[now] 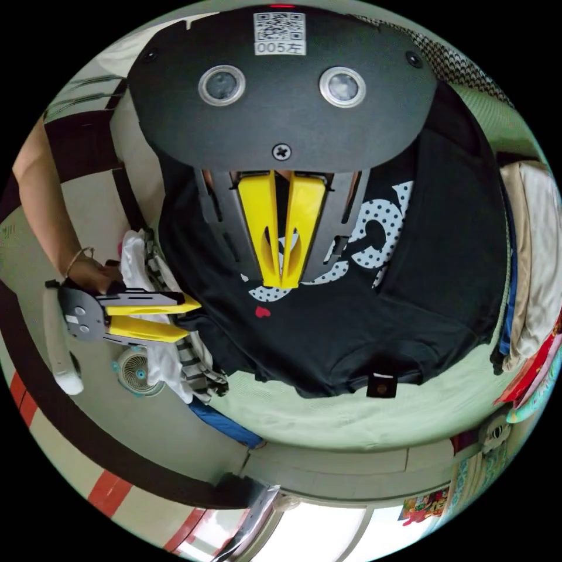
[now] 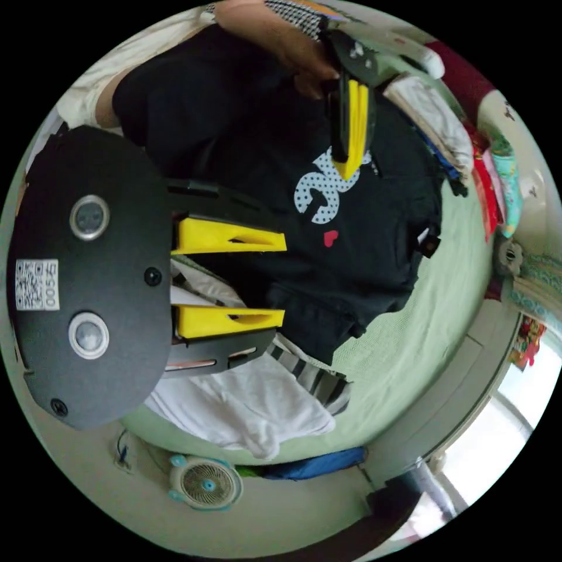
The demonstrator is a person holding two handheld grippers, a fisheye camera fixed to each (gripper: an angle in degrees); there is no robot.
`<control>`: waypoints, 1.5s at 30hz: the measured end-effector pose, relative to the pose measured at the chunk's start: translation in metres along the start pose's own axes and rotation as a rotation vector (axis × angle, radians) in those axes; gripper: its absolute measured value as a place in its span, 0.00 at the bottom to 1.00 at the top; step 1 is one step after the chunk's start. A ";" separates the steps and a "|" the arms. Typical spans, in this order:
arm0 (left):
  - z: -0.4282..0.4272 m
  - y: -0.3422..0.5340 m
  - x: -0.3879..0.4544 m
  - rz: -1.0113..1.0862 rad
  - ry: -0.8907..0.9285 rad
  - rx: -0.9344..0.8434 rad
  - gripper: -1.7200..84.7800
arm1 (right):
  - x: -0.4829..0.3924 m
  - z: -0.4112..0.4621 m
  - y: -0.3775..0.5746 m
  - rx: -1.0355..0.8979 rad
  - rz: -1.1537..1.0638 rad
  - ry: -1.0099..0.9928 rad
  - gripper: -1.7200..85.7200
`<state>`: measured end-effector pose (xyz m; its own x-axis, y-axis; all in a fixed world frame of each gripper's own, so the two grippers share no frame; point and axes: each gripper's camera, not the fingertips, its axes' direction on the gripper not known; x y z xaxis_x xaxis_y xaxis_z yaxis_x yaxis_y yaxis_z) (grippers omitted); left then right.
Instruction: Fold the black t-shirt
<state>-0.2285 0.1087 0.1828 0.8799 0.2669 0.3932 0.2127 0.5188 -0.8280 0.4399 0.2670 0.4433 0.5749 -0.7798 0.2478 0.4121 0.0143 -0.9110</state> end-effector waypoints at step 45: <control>0.024 -0.059 -0.064 -0.182 -0.003 -0.014 0.01 | -0.051 0.045 -0.109 -0.088 0.124 -0.173 0.06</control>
<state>-0.3079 0.0806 0.2155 0.8249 0.1726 0.5382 0.3741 0.5471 -0.7488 0.3974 0.3334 0.5449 0.7329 -0.6565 0.1783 0.2721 0.0428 -0.9613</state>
